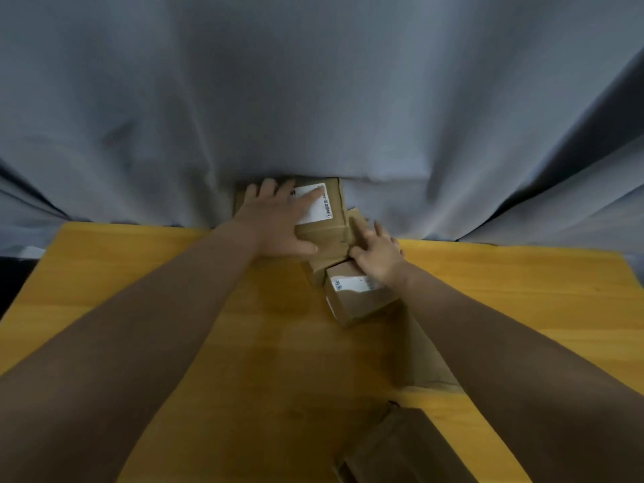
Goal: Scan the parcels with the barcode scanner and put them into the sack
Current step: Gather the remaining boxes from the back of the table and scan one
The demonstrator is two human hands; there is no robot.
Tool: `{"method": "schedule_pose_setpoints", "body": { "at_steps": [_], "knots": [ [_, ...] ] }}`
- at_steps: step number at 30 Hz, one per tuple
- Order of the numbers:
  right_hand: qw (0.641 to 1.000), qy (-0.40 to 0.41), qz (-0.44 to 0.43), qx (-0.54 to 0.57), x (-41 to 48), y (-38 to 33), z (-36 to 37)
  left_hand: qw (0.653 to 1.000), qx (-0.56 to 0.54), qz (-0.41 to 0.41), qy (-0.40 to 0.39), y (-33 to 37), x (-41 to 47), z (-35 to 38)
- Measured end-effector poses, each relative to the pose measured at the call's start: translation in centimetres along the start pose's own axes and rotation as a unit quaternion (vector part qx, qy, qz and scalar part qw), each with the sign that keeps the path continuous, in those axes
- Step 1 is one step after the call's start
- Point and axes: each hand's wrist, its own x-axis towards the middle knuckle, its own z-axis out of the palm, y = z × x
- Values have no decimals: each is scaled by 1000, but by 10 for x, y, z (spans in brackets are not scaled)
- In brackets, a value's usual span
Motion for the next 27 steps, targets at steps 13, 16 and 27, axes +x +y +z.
{"method": "schedule_pose_setpoints", "body": {
  "at_steps": [13,16,27],
  "knots": [
    [974,-47,-120,-184,-40,35,23,921,-195,-312,129,10,-124,44],
    [966,-77,-151,-198,-64,42,24,920,-183,-330,104,23,-143,52],
    [960,-109,-158,-205,-140,92,10,933,-174,-315,-11,89,-220,40]
  ]
}}
